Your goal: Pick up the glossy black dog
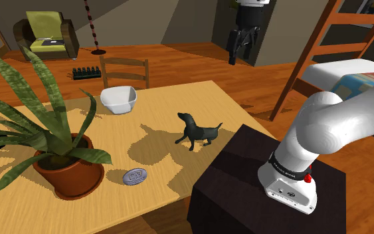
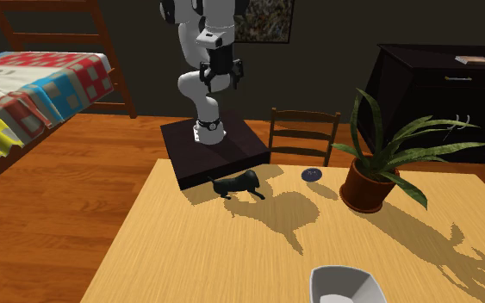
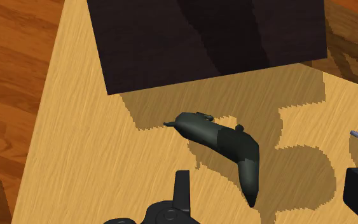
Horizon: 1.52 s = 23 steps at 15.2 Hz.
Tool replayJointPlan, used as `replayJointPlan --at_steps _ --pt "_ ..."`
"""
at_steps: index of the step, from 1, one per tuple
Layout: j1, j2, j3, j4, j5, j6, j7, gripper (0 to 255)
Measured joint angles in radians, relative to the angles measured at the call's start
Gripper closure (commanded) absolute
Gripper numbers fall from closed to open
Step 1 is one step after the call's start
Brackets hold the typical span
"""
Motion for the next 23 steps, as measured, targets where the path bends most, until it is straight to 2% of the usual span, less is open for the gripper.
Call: replayJointPlan --at_steps 3,10,15,23 --pt "0.0 0.021 0.005 -0.022 -0.001 0.04 0.008 0" --pt "0.005 0.164 0.046 -0.114 0.003 0.266 0.076 0" --pt "0.005 0.347 0.076 -0.122 -0.004 0.449 0.13 0" --pt "0.001 0.627 0.115 -0.089 -0.047 0.682 0.232 0"
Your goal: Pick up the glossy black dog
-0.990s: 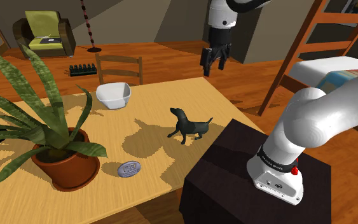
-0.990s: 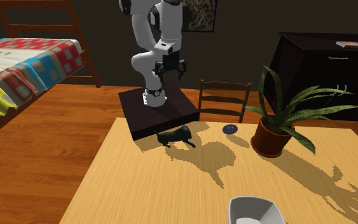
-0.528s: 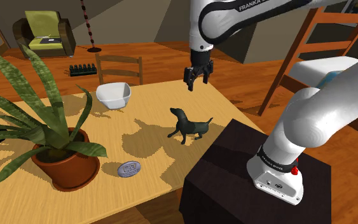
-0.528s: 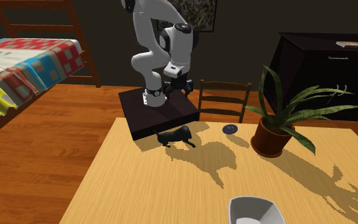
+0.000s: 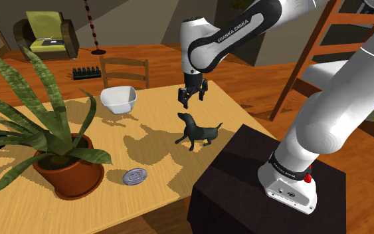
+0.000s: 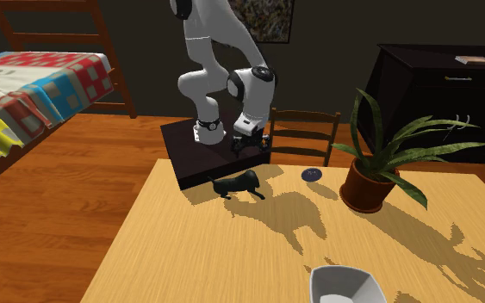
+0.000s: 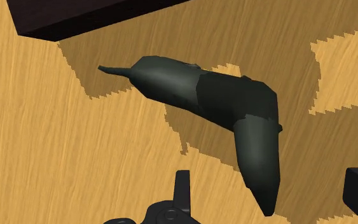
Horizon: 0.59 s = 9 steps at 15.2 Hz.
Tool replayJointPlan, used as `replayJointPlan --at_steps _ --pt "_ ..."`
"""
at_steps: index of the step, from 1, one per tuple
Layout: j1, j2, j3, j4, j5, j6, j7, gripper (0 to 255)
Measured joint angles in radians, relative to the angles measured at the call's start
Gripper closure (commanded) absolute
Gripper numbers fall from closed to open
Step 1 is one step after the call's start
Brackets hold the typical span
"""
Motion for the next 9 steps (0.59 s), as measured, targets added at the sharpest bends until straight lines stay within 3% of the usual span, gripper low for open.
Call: replayJointPlan --at_steps 4,9 --pt "-0.001 0.169 0.008 0.067 -0.04 0.093 0.057 0" --pt "0.0 0.24 0.007 0.065 -0.06 0.164 0.081 0"
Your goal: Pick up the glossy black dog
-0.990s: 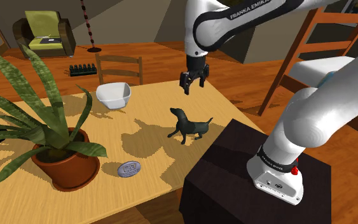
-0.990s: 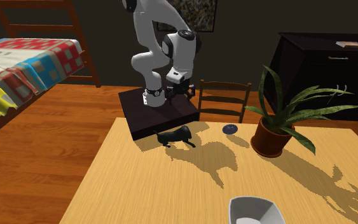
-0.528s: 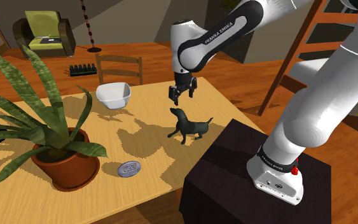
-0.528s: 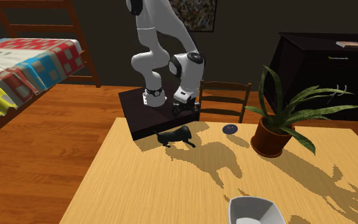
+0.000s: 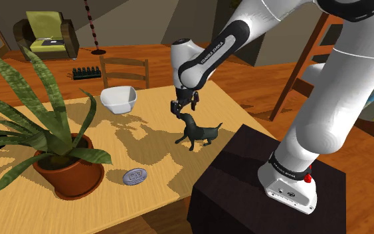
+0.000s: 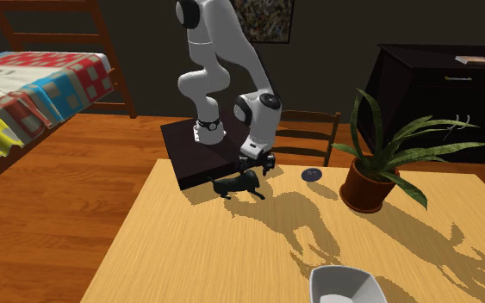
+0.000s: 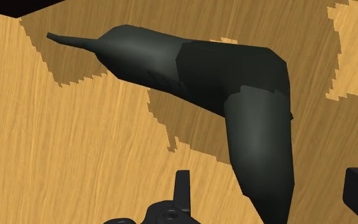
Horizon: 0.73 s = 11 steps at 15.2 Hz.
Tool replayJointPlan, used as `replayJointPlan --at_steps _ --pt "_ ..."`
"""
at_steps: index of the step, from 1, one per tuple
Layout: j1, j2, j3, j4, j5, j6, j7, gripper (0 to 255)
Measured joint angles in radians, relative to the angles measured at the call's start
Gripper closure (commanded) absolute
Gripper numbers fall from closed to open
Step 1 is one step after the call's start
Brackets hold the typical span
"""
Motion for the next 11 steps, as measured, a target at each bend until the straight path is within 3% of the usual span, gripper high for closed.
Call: replayJointPlan --at_steps 3,4,11 --pt "0.001 0.037 -0.002 0.0 -0.01 0.037 0.01 0" --pt "0.001 0.039 -0.002 -0.004 -0.011 0.042 0.012 255" --pt "0.001 0.041 -0.002 -0.005 -0.013 0.048 0.014 255"
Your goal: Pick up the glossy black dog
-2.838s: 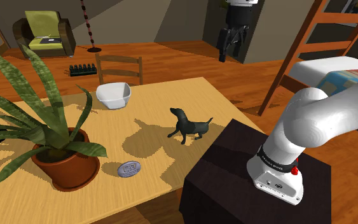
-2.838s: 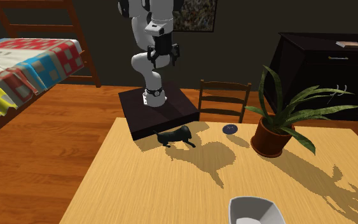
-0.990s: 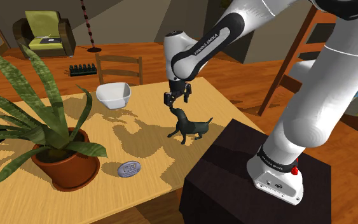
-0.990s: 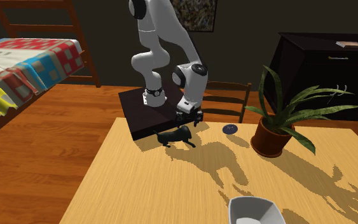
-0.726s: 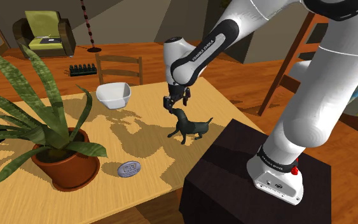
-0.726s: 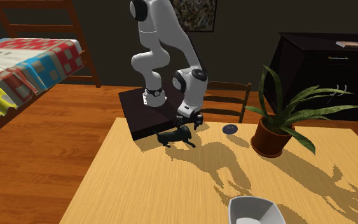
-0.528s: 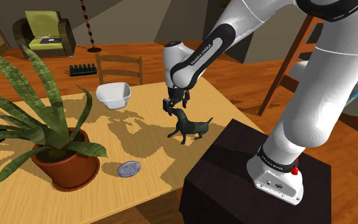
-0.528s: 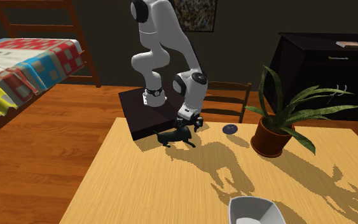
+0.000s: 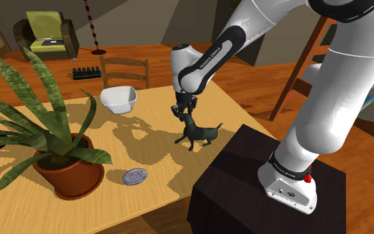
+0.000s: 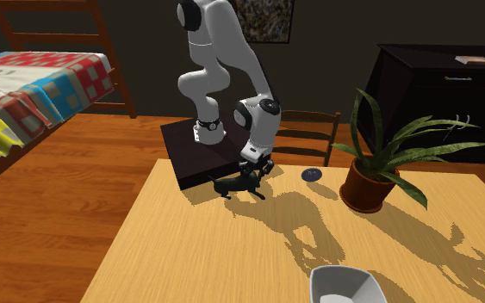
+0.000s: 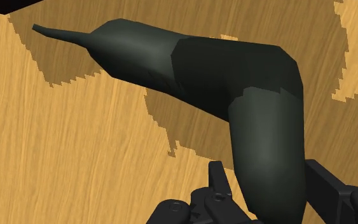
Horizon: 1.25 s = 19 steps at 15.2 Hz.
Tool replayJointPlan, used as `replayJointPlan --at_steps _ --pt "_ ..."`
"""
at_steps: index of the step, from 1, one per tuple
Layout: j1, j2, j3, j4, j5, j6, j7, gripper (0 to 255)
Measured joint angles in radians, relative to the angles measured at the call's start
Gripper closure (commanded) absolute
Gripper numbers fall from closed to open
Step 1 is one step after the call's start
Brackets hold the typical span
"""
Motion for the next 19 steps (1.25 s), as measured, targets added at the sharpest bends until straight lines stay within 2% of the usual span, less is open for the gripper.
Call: replayJointPlan --at_steps 5,19 --pt "0.0 -0.011 0.001 0.002 0.004 -0.015 -0.004 255" --pt "0.001 -0.153 0.006 0.044 0.042 -0.196 -0.042 255"
